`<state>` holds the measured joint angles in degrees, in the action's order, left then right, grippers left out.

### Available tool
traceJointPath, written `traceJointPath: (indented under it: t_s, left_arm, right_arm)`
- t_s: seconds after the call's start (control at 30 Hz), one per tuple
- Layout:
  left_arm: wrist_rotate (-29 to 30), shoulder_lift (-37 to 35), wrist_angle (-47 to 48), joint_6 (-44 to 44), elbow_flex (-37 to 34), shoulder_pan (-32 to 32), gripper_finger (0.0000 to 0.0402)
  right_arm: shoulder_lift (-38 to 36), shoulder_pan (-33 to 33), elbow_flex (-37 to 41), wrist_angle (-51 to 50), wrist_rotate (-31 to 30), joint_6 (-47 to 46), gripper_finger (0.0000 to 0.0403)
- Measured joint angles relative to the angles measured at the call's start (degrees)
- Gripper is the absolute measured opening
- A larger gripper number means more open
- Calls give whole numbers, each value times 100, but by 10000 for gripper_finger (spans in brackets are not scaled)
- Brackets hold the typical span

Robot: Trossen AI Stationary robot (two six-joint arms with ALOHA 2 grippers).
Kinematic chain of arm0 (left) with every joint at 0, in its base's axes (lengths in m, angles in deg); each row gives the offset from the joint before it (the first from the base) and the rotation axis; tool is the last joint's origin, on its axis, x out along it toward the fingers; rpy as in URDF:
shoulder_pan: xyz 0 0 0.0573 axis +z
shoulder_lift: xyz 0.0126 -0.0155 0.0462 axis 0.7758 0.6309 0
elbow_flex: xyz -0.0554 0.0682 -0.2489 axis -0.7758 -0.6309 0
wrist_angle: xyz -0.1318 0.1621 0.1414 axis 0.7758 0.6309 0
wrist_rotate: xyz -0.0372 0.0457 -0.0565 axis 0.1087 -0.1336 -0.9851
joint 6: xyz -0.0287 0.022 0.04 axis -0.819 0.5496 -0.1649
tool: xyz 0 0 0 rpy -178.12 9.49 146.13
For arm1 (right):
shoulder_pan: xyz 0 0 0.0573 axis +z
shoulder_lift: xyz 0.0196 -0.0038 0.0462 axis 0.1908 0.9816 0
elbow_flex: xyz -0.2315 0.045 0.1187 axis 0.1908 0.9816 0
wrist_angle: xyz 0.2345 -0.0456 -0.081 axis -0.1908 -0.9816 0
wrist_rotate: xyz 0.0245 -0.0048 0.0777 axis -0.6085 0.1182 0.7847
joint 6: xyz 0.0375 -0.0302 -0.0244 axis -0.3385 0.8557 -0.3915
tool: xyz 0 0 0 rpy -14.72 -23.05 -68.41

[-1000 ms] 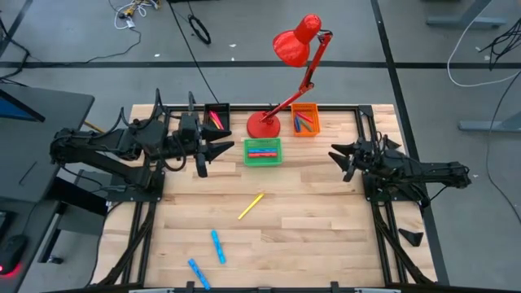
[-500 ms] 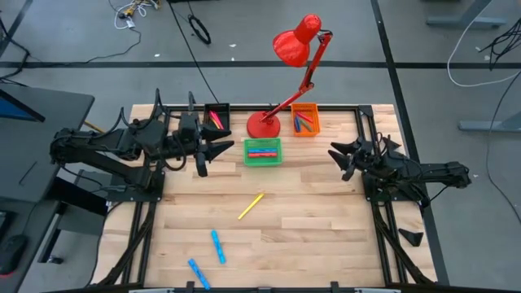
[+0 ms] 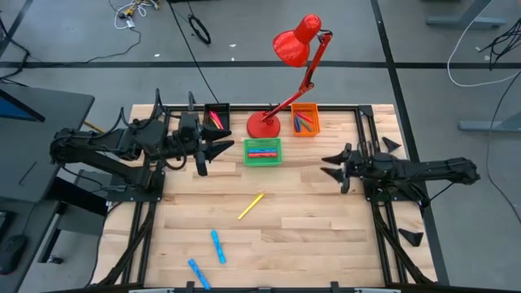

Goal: Pick & Place Markers
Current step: Put the yellow pen into the black basket

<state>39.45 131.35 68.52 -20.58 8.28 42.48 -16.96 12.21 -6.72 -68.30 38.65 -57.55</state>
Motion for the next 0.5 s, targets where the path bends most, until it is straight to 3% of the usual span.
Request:
traceJointPath:
  t_s: [0.27,0.5]
  left_arm:
    - [22,0,4,18,0,0,177]
    - [22,0,4,16,0,0,177]
  right_arm:
    - [662,0,0,-20,276,-99,185]
    - [740,0,-2,-20,276,-213,185]
